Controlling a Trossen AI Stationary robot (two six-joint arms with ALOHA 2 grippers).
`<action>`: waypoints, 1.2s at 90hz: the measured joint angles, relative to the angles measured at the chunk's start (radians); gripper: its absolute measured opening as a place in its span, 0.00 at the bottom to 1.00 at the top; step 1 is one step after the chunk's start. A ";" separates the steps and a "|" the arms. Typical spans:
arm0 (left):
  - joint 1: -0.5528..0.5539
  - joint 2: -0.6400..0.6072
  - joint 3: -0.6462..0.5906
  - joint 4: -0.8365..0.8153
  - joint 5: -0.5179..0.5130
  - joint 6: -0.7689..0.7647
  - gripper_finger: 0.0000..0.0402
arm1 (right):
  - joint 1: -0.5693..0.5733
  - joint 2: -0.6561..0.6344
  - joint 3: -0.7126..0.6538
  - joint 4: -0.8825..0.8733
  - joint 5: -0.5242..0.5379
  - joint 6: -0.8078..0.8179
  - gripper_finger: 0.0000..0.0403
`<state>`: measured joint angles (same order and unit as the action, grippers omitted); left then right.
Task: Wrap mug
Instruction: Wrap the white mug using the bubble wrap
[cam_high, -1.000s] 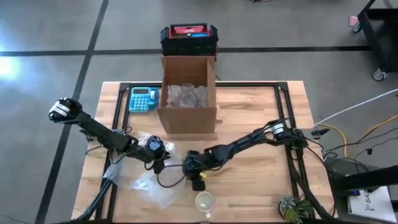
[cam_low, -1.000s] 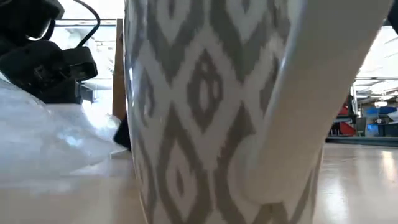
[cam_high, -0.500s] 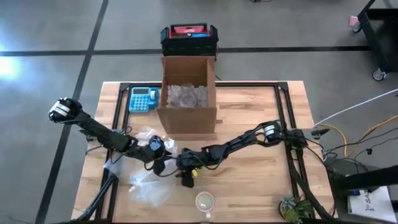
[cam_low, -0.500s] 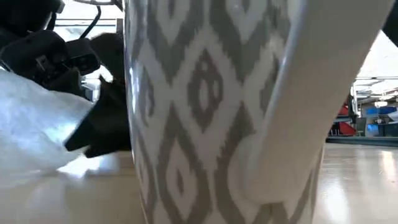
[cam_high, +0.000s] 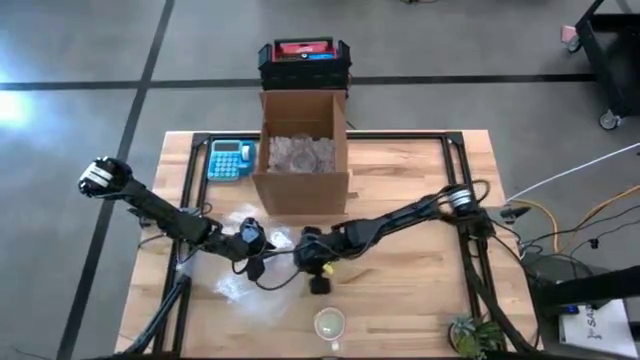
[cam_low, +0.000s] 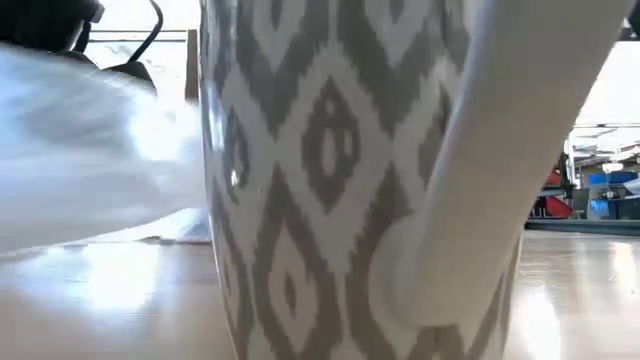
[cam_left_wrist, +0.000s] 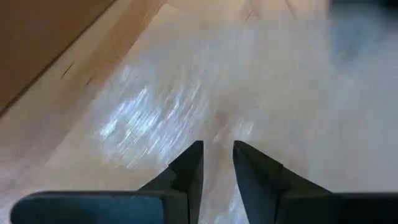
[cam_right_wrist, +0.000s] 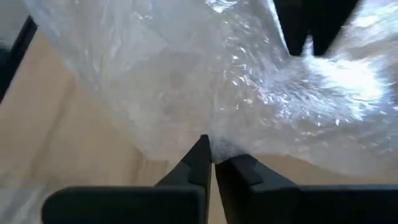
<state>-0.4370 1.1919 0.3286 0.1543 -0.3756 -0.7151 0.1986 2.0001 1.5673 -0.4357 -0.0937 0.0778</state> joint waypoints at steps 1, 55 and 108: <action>0.000 0.000 0.000 -0.001 0.000 0.000 0.18 | -0.001 -0.012 0.000 -0.017 0.000 -0.001 0.01; 0.000 0.000 0.000 -0.035 0.001 -0.003 0.18 | -0.053 -0.297 0.000 -0.487 0.203 0.139 0.14; 0.000 0.000 0.000 -0.053 0.027 -0.004 0.18 | 0.149 -0.344 -0.425 -0.586 0.225 0.409 0.52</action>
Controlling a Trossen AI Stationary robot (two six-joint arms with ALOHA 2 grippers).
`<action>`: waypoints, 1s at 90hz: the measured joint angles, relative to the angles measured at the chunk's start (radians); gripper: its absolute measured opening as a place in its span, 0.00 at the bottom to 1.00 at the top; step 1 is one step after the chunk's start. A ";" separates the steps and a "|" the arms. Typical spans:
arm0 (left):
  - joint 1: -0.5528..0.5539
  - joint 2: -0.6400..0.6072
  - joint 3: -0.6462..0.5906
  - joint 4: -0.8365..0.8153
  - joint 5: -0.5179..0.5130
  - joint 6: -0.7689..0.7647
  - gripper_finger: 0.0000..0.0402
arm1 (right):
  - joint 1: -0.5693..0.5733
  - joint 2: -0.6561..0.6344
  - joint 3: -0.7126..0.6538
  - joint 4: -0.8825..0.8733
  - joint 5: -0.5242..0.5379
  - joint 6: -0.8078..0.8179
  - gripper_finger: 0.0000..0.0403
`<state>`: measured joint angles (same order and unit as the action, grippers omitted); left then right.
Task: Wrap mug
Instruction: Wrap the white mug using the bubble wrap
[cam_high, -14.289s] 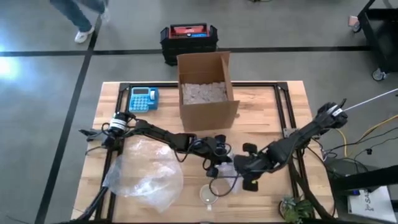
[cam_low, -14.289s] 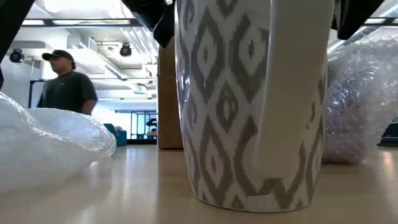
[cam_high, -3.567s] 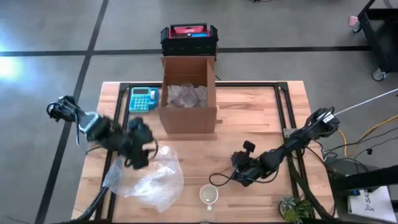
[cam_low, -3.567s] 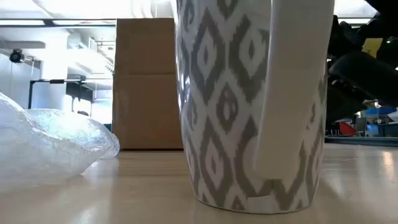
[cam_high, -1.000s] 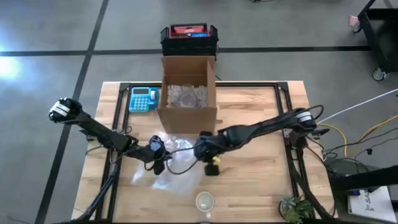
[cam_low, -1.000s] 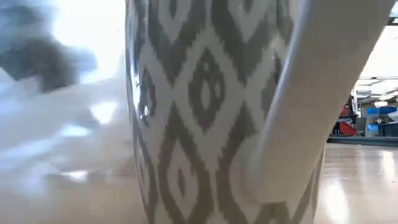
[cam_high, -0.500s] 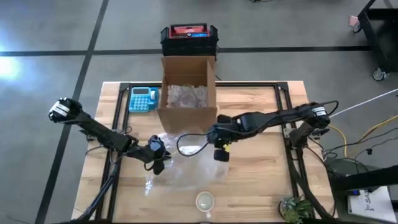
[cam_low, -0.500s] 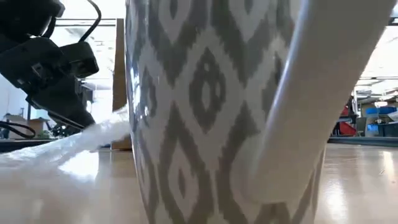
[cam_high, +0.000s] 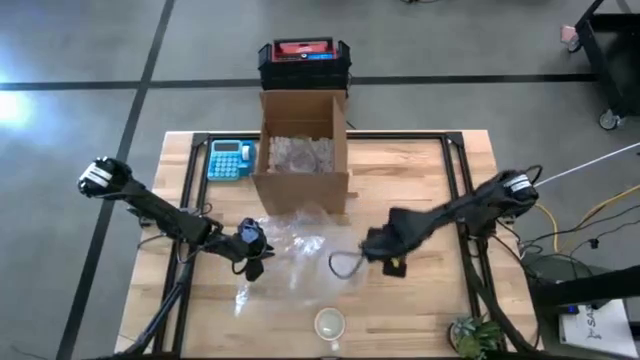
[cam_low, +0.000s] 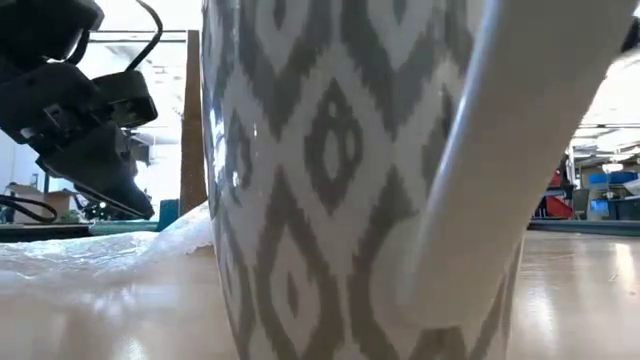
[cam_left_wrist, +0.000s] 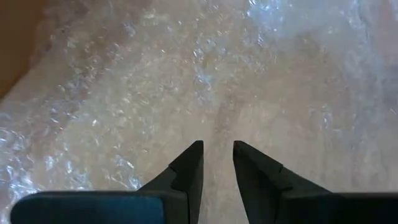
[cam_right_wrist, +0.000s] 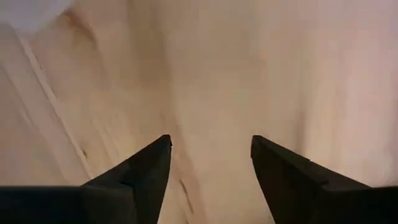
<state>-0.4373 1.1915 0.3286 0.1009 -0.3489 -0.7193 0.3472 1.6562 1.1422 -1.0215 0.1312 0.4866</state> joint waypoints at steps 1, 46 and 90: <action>0.000 0.000 0.000 0.000 0.000 0.000 0.18 | 0.009 0.000 -0.018 0.038 0.002 0.000 0.52; 0.000 0.000 0.000 0.025 -0.007 0.000 0.18 | 0.045 0.206 -0.372 1.660 0.325 -0.322 0.51; 0.001 0.000 0.000 0.021 -0.009 0.004 0.18 | -0.029 0.233 -0.082 1.415 0.283 -0.593 0.03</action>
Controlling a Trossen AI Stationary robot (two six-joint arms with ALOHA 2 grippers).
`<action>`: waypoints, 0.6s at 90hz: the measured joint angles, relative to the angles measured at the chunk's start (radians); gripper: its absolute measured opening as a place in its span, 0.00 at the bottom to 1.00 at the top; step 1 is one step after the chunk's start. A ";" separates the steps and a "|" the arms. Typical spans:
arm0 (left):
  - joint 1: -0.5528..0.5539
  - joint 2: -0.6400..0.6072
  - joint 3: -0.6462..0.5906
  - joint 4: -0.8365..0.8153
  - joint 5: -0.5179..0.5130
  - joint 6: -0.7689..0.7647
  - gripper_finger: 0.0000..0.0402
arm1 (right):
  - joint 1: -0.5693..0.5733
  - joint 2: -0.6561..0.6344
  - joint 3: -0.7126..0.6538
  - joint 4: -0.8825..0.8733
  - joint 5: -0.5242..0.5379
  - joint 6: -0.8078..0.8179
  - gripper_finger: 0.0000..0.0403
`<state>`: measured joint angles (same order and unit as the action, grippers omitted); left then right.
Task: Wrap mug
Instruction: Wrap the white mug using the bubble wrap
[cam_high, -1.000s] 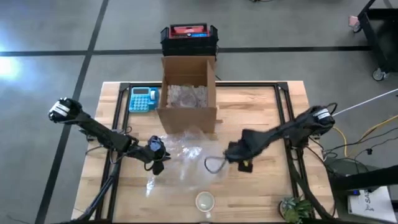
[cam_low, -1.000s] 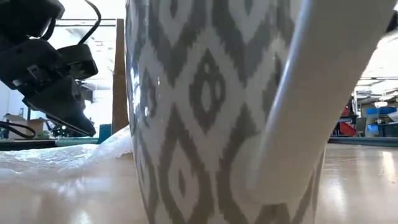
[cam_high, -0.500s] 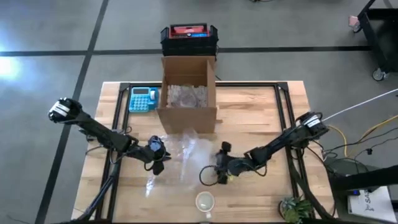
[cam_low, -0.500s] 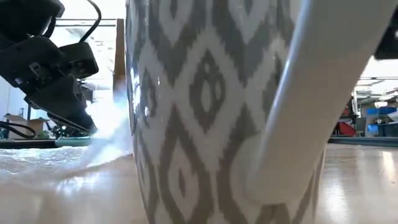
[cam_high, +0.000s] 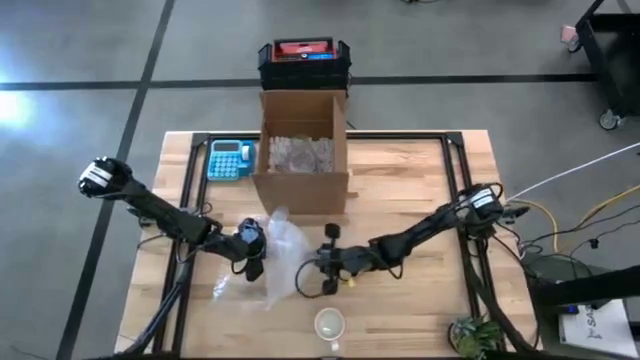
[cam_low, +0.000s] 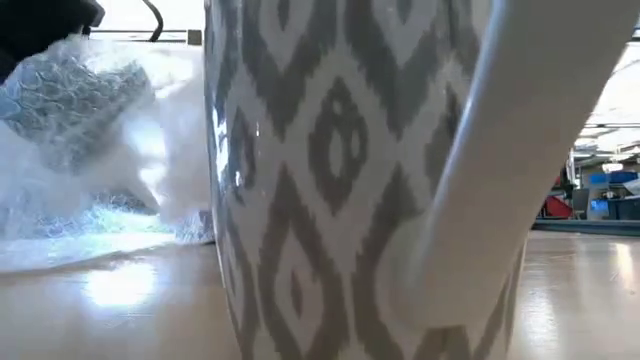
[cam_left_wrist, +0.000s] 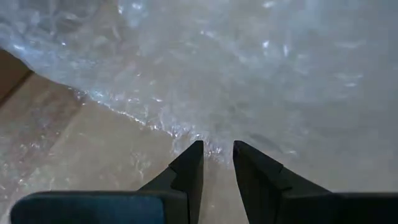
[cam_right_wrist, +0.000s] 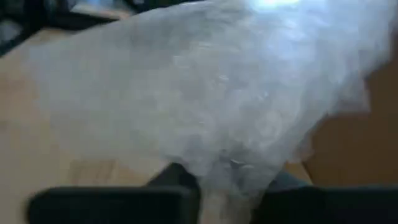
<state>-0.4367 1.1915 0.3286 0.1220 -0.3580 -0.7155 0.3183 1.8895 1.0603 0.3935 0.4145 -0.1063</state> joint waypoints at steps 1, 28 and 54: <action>0.000 0.000 0.000 0.000 0.000 0.000 0.18 | 0.000 -0.008 0.007 -0.036 0.004 0.000 0.03; 0.000 0.000 -0.002 -0.010 0.001 0.000 0.18 | 0.031 -0.239 0.307 -1.238 -0.012 0.259 0.01; 0.000 0.001 -0.002 -0.004 0.001 0.000 0.18 | 0.047 -0.319 0.311 -1.532 -0.082 0.547 0.01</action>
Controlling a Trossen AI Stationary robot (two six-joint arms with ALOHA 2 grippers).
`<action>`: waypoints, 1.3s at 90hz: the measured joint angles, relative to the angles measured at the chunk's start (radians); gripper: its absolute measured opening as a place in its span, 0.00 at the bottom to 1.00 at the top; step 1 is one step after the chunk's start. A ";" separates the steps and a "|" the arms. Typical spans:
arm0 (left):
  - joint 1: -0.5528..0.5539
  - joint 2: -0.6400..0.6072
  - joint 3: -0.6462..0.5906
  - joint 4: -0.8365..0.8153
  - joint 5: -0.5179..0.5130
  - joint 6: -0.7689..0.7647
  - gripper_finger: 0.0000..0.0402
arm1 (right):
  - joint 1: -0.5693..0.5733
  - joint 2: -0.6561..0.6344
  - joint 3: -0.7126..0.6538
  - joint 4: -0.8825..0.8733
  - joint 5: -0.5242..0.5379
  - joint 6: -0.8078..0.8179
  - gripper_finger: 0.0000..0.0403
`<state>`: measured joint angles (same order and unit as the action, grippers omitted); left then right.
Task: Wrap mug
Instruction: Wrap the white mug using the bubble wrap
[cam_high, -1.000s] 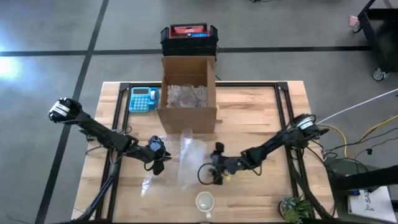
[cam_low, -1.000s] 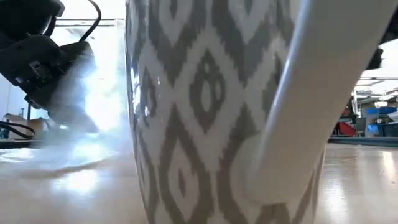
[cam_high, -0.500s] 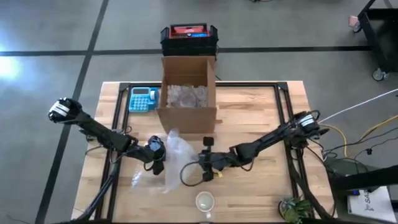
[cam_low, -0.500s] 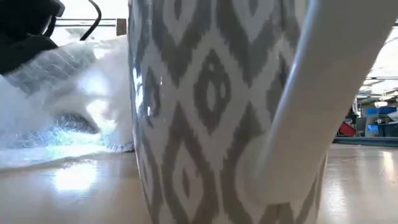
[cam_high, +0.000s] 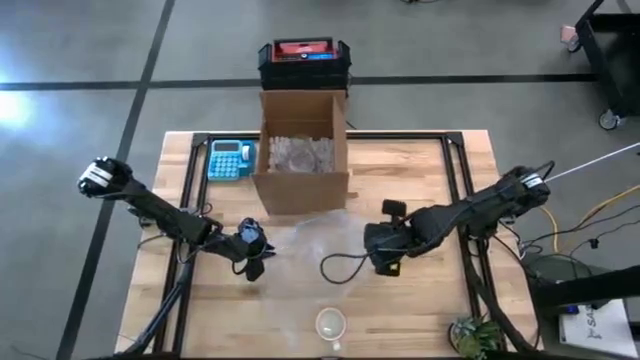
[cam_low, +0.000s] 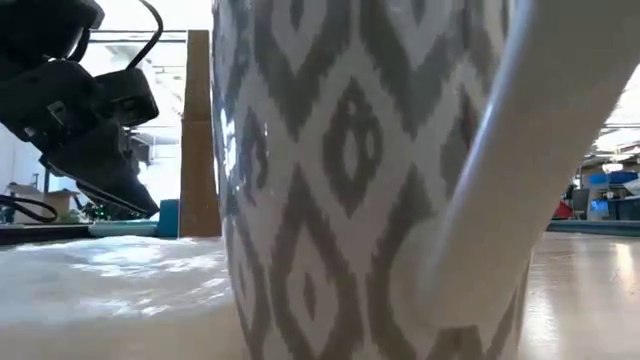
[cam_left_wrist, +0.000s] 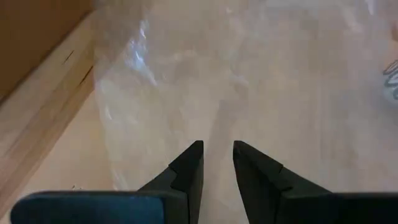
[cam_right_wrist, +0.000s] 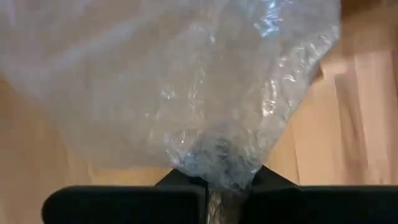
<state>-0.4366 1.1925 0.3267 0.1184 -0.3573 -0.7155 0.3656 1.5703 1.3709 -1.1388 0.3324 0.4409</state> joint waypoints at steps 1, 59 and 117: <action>0.000 0.000 0.000 0.000 0.000 0.000 0.18 | 0.000 0.000 -0.002 -0.002 0.000 -0.002 0.01; 0.000 0.001 -0.002 -0.031 0.002 -0.004 0.18 | -0.003 0.035 -0.184 -0.252 -0.108 0.083 0.16; -0.007 -0.028 0.130 -0.019 0.089 0.011 0.18 | 0.034 0.000 -0.194 -0.167 -0.391 0.258 0.63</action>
<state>-0.4436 1.1640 0.4563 0.0998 -0.2680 -0.7046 0.3992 1.5708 1.1765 -1.3062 -0.0588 0.6985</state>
